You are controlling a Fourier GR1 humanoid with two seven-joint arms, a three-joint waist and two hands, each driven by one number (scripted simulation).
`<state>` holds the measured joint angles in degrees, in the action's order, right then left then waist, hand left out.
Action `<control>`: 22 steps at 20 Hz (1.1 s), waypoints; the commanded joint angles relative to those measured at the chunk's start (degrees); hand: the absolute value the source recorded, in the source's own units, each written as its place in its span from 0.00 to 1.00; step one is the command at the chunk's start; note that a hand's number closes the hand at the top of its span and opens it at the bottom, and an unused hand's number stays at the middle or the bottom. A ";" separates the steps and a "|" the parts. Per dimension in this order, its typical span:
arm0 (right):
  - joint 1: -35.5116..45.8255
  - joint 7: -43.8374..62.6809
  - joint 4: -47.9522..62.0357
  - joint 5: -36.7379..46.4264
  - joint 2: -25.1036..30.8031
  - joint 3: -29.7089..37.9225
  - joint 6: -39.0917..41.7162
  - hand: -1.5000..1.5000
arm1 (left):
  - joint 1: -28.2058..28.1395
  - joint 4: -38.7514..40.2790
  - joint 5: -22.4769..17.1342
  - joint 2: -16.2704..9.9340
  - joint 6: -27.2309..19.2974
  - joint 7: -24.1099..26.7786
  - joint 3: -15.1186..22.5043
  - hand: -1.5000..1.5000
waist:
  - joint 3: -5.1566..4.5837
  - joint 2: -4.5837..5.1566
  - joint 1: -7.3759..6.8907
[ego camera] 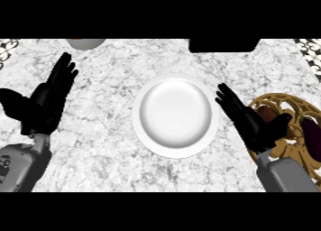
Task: Pick the sweet potato from the placemat and place it in the plate
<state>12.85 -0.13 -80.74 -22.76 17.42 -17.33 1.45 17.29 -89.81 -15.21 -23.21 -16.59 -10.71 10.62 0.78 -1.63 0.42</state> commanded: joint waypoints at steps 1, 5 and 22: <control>1.08 -1.93 -0.03 4.95 0.00 0.53 -1.71 0.00 | -2.11 -0.62 3.38 0.95 0.04 2.99 0.53 0.50 | -0.78 1.58 -0.50; 9.74 -0.10 -1.90 19.58 2.18 -4.21 -11.07 0.00 | 0.58 3.76 7.19 -1.40 -0.45 2.54 1.80 0.50 | -0.88 1.62 -0.47; -3.84 -3.39 -4.99 64.09 19.56 -14.74 -31.39 0.00 | -3.59 9.75 6.54 0.55 3.91 7.94 -0.12 0.50 | -0.88 1.28 0.78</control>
<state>11.78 -6.76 -78.54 34.55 33.65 -31.74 -26.97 13.90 -81.24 -9.24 -23.12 -12.74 -4.07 11.35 -0.15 -0.24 0.70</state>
